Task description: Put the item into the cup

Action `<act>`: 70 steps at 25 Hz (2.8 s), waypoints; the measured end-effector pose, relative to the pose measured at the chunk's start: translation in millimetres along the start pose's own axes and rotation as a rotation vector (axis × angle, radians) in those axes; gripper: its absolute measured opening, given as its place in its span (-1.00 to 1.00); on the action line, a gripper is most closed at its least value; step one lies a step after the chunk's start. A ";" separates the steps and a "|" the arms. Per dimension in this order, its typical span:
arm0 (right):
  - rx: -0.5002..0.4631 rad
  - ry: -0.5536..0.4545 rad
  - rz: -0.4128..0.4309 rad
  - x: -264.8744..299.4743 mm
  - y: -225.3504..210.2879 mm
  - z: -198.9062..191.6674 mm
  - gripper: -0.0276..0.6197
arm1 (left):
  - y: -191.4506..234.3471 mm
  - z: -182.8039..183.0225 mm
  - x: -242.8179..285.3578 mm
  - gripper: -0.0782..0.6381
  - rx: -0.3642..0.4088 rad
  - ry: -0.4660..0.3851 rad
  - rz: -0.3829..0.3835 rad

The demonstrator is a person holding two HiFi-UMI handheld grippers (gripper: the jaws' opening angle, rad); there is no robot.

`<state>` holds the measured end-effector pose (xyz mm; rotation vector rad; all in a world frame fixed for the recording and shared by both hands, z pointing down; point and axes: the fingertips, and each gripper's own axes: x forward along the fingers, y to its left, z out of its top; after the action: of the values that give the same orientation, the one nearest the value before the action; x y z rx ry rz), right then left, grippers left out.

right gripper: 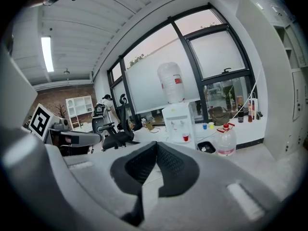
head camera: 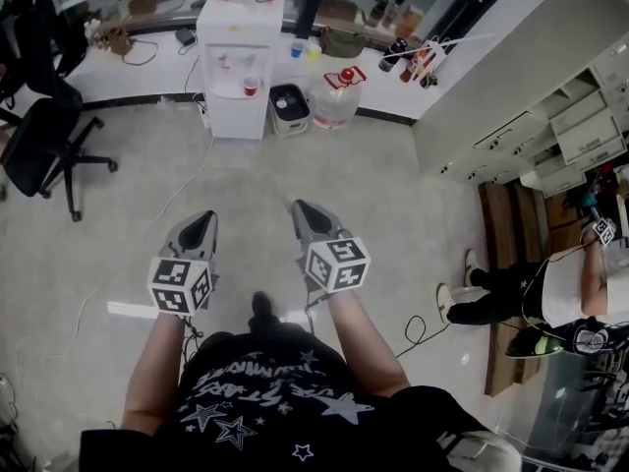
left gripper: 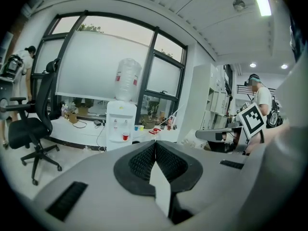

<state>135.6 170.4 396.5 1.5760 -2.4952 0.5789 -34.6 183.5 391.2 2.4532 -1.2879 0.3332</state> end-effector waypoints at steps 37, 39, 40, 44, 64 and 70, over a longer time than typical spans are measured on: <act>0.027 0.077 -0.081 250.6 -93.4 69.4 -0.91 | 182.3 68.6 203.5 -0.76 -0.067 0.097 -0.044; 0.030 0.089 -0.089 263.5 -96.6 73.0 -0.91 | 192.5 73.1 214.3 -0.76 -0.070 0.107 -0.056; 0.035 0.095 -0.097 268.9 -98.4 73.5 -0.91 | 197.6 74.3 218.5 -0.76 -0.072 0.114 -0.062; 0.067 0.115 -0.134 288.3 -106.4 72.6 -0.91 | 218.8 78.4 234.8 -0.76 -0.088 0.134 -0.080; 0.152 0.177 -0.193 377.2 -162.3 45.9 -0.91 | 275.4 64.4 330.5 -0.76 -0.120 0.208 -0.096; 0.136 0.213 -0.125 431.0 -190.3 41.9 -0.91 | 290.7 64.9 378.2 -0.76 -0.101 0.208 -0.053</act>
<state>117.5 -280.0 539.7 1.6075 -2.2267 0.8646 -60.7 -278.0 525.9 2.2956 -1.1229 0.4838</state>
